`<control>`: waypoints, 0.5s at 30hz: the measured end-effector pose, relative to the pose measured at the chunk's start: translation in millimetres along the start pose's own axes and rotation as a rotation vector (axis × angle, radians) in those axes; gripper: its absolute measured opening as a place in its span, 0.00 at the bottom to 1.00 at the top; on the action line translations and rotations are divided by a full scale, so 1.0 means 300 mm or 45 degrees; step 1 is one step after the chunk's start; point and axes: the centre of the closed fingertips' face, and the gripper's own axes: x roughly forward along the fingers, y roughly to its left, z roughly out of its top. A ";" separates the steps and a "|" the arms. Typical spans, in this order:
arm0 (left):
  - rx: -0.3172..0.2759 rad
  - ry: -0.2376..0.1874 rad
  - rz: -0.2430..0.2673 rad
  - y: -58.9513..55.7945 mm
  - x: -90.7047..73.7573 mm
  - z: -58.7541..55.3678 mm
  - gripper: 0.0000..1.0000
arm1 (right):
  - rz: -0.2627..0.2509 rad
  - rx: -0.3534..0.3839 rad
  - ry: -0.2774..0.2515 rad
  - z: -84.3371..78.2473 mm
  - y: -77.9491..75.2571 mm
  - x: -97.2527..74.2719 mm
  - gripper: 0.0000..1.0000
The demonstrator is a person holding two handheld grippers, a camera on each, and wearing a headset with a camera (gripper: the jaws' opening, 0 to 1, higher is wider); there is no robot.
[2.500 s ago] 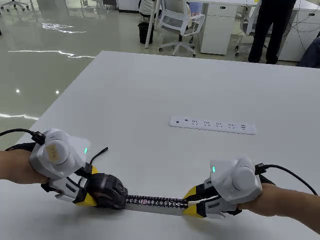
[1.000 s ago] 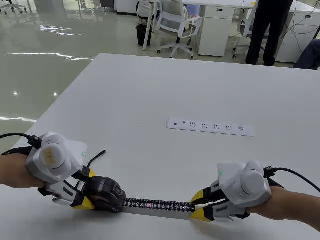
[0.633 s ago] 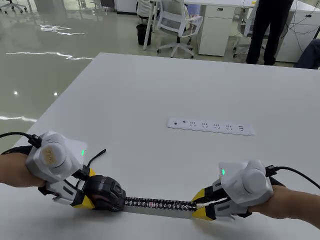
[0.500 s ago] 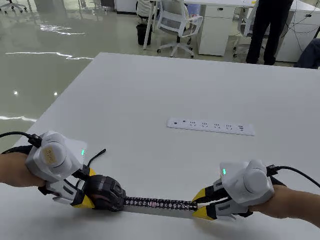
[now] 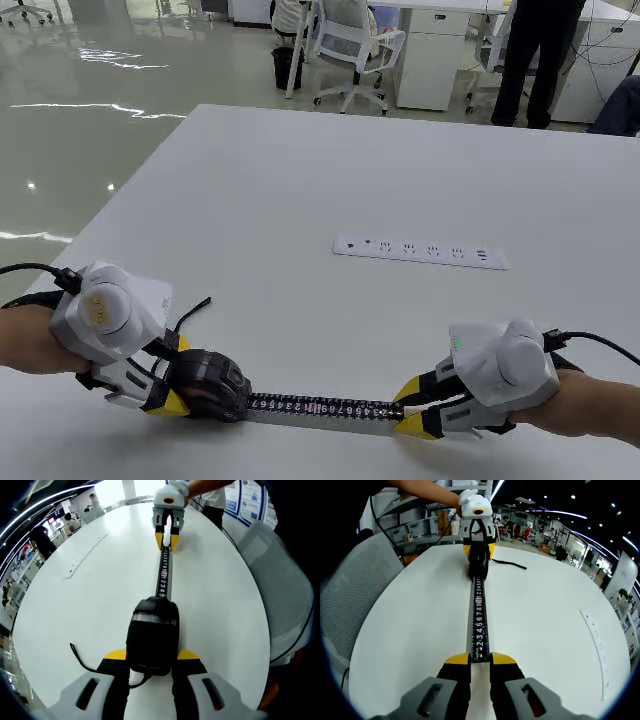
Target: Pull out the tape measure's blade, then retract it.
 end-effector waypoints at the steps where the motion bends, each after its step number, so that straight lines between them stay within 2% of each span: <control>1: 0.001 0.001 0.001 0.000 0.000 -0.001 0.27 | 0.000 0.000 0.000 0.001 -0.001 -0.002 0.13; 15: 0.006 0.007 -0.003 0.004 0.002 -0.001 0.27 | -0.006 0.001 0.012 -0.022 -0.008 -0.020 0.13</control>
